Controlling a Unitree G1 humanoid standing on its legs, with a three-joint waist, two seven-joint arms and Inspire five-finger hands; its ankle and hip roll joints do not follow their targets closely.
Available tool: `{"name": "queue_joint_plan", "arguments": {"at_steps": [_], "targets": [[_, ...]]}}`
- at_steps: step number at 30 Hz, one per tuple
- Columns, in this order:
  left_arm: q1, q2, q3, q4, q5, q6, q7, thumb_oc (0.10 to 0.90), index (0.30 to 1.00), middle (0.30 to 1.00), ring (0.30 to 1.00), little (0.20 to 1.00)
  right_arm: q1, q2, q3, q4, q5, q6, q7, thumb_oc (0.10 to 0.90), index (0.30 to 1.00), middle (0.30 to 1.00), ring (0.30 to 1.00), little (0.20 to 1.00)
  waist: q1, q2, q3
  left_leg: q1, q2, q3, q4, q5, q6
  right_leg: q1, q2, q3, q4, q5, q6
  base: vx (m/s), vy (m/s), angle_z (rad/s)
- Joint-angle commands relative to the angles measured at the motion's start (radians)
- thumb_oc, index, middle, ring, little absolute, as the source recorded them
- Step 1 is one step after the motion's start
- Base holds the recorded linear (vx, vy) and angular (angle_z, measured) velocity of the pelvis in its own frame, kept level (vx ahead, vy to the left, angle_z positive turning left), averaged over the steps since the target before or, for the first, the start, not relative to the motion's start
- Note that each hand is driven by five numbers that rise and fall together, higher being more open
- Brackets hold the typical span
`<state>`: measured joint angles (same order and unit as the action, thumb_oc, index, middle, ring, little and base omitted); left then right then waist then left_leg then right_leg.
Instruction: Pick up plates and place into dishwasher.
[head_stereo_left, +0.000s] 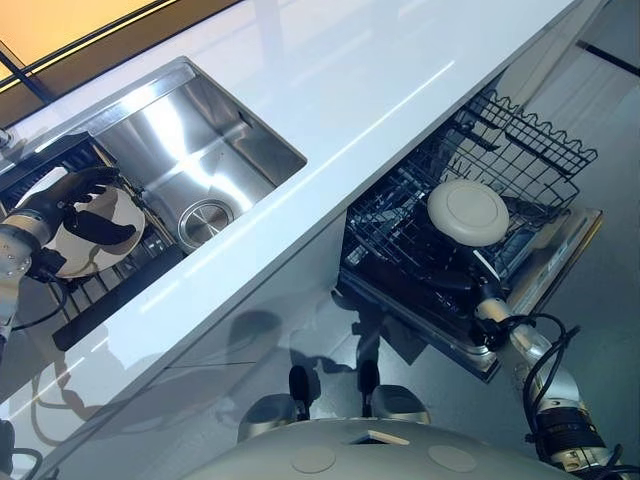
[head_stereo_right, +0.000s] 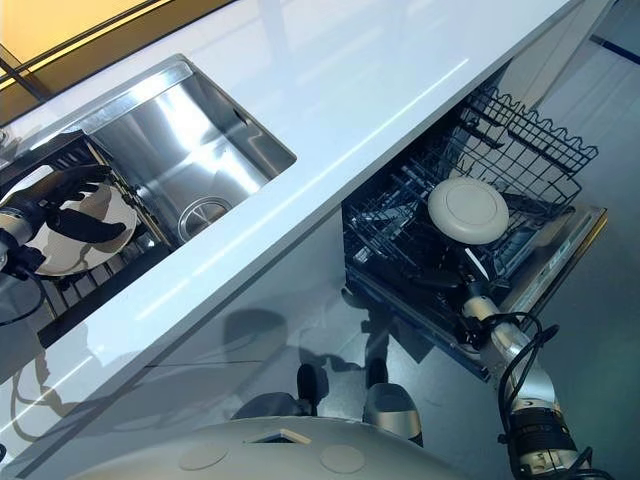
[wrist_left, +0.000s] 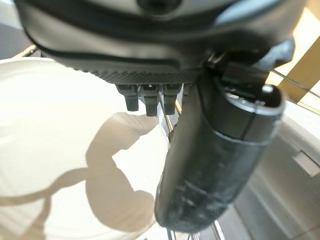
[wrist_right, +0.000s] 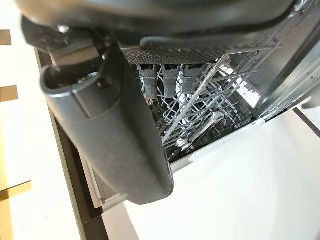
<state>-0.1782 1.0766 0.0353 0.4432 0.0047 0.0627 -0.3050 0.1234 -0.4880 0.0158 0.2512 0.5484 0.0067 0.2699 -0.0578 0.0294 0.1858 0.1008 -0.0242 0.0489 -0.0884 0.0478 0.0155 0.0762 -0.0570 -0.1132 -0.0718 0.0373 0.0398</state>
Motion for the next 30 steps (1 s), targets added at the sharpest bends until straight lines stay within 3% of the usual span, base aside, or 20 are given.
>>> {"name": "queue_joint_plan", "arguments": {"at_steps": [1,7,12,17,20,24,30], "targets": [[-0.069,0.026,0.013,0.004,0.077,0.007,-0.017,0.800,0.900,0.900,0.900,0.900,-0.034,-0.043,0.028,-0.054,0.021,-0.030,0.054,0.800,0.900,0.900,0.900,0.900,0.009,0.052,-0.035,-0.019,-0.078,0.008,0.033,-0.105,0.045,-0.072,0.043,-0.019,0.169,-0.151,0.058,0.00,0.000,0.00],[-0.060,0.045,0.003,0.009,0.123,0.010,-0.040,0.800,0.900,0.900,0.900,0.900,-0.039,-0.062,0.028,-0.050,0.031,-0.027,0.061,0.800,0.900,0.900,0.900,0.900,0.013,0.049,-0.027,-0.023,-0.079,0.009,0.036,-0.103,0.047,-0.075,0.041,-0.021,0.171,-0.149,0.058,0.00,0.000,0.00],[-0.050,0.063,0.056,-0.012,0.045,-0.053,0.070,0.800,0.900,0.900,0.900,0.900,-0.033,-0.052,0.027,-0.047,0.026,-0.039,0.058,0.800,0.900,0.900,0.900,0.900,0.020,0.048,-0.027,-0.023,-0.079,0.009,0.032,-0.102,0.047,-0.075,0.039,-0.026,0.171,-0.150,0.058,0.00,0.000,0.00],[-0.054,0.090,0.129,-0.052,-0.010,-0.131,0.323,0.800,0.900,0.900,0.900,0.900,-0.023,-0.034,0.031,-0.047,0.031,-0.053,0.049,0.800,0.900,0.900,0.900,0.900,0.026,0.044,-0.034,-0.019,-0.080,0.002,0.024,-0.100,0.046,-0.070,0.039,-0.031,0.168,-0.154,0.056,0.00,0.000,0.00],[-0.019,0.110,0.242,-0.098,0.018,-0.268,0.573,0.800,0.900,0.900,0.900,0.900,-0.001,0.004,0.028,-0.041,0.008,-0.079,0.043,0.800,0.900,0.900,0.900,0.900,0.038,0.041,-0.044,-0.016,-0.079,-0.002,0.017,-0.101,0.043,-0.067,0.037,-0.035,0.165,-0.159,0.051,0.00,-0.011,0.00],[0.102,0.048,0.354,-0.244,0.059,-0.351,0.684,0.800,0.900,0.900,0.900,0.900,0.029,0.045,0.018,-0.050,-0.018,-0.098,0.038,0.800,0.900,0.900,0.900,0.900,0.051,0.032,-0.053,-0.011,-0.079,-0.015,0.012,-0.105,0.041,-0.062,0.036,-0.040,0.164,-0.165,0.048,-0.01,-0.036,0.03],[0.266,-0.107,0.385,-0.445,0.192,-0.362,0.721,0.800,0.900,0.900,0.900,0.900,0.061,0.075,0.001,-0.081,-0.032,-0.085,0.044,0.800,0.900,0.900,0.900,0.900,0.067,0.017,-0.064,0.001,-0.080,-0.037,0.010,-0.110,0.039,-0.047,0.038,-0.052,0.167,-0.176,0.046,-0.01,-0.034,0.08]]}}
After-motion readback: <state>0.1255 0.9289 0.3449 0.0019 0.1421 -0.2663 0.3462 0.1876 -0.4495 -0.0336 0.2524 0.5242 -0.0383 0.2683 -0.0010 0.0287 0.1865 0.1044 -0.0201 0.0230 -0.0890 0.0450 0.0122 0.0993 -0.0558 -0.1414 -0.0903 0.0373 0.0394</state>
